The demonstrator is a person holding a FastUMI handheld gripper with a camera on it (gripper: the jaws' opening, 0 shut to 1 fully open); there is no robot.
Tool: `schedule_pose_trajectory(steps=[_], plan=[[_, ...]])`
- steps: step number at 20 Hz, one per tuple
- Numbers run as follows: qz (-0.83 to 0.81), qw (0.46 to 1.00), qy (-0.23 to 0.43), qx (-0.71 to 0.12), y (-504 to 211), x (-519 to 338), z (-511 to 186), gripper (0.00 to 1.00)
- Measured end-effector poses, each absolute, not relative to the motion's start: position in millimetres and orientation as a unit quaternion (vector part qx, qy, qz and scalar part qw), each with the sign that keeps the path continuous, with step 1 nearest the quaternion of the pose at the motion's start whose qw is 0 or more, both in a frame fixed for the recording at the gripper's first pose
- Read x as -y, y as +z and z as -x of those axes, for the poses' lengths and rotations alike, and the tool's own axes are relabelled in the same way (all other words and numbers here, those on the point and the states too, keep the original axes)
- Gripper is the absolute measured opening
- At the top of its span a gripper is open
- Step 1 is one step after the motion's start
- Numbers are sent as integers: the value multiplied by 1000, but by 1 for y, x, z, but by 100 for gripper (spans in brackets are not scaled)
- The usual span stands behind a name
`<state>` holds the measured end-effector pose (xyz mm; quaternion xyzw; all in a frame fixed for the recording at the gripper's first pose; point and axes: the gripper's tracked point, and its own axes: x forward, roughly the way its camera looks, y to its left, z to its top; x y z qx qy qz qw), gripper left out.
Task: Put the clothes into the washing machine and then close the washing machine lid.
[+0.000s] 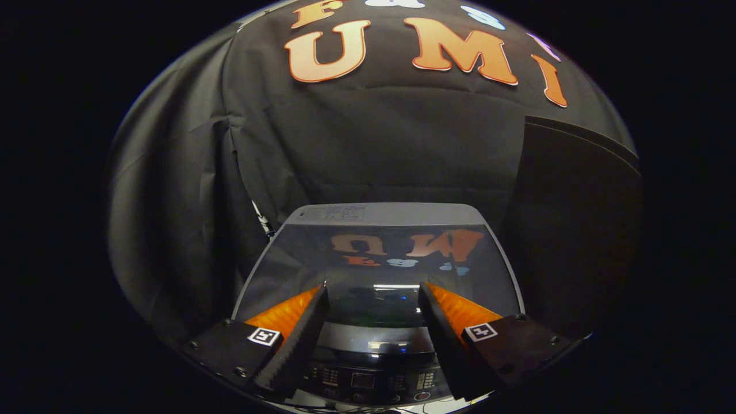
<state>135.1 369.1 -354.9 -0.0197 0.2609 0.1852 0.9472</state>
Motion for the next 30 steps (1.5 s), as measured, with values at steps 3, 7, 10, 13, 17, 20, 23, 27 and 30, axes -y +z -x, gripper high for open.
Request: schedule_pose_trajectory(steps=[3, 7, 10, 13, 17, 20, 23, 27, 30], plan=[[32, 951, 192, -241, -320, -369, -133, 100], [43, 959, 199, -198, -229, -353, -124, 100], [47, 971, 191, -137, -146, -319, -116, 99], [50, 982, 160, -87, -85, -268, -102, 97], [35, 991, 119, -41, -20, -195, -85, 97], [42, 996, 73, -13, 11, -118, -64, 97], [37, 998, 58, 5, 20, -61, -52, 97], [19, 998, 60, 16, 15, -14, -42, 97], [3, 998, 61, 25, 16, 10, -36, 97]])
